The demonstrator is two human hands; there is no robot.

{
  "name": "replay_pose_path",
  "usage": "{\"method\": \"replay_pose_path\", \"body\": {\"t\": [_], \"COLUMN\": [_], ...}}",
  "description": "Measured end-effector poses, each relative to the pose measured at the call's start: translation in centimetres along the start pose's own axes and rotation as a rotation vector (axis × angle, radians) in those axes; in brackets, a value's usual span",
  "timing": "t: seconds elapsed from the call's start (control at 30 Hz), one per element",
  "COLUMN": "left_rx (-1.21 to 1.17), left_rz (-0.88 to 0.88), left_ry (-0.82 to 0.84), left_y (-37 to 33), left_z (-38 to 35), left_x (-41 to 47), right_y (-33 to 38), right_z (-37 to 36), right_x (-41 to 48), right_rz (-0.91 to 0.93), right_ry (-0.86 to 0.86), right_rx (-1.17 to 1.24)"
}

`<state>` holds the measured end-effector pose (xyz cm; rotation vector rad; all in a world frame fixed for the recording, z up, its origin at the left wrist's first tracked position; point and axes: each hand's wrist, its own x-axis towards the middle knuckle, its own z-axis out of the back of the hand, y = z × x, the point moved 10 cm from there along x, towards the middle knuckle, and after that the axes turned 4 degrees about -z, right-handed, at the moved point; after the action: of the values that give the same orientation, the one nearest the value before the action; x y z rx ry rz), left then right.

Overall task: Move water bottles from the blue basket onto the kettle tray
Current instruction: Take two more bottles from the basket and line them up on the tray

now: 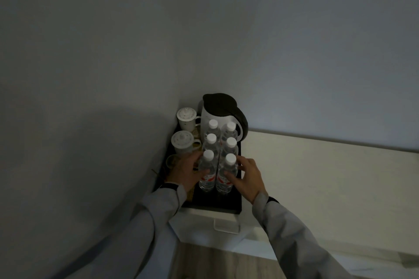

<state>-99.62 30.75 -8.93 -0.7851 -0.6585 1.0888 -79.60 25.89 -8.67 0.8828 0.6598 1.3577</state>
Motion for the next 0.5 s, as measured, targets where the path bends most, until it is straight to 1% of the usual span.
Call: {"method": "replay_pose_path", "body": {"t": [0.5], "left_rx": [-0.007], "left_rz": [0.001], "left_ry": [-0.02], "left_y": [-0.09], "left_z": [0.07], "left_x": [-0.09], "right_y": [-0.1], "right_z": [-0.19], "right_x": [0.03], "right_rz": [0.003], "right_ry": [-0.007], "right_rx": [-0.004]}}
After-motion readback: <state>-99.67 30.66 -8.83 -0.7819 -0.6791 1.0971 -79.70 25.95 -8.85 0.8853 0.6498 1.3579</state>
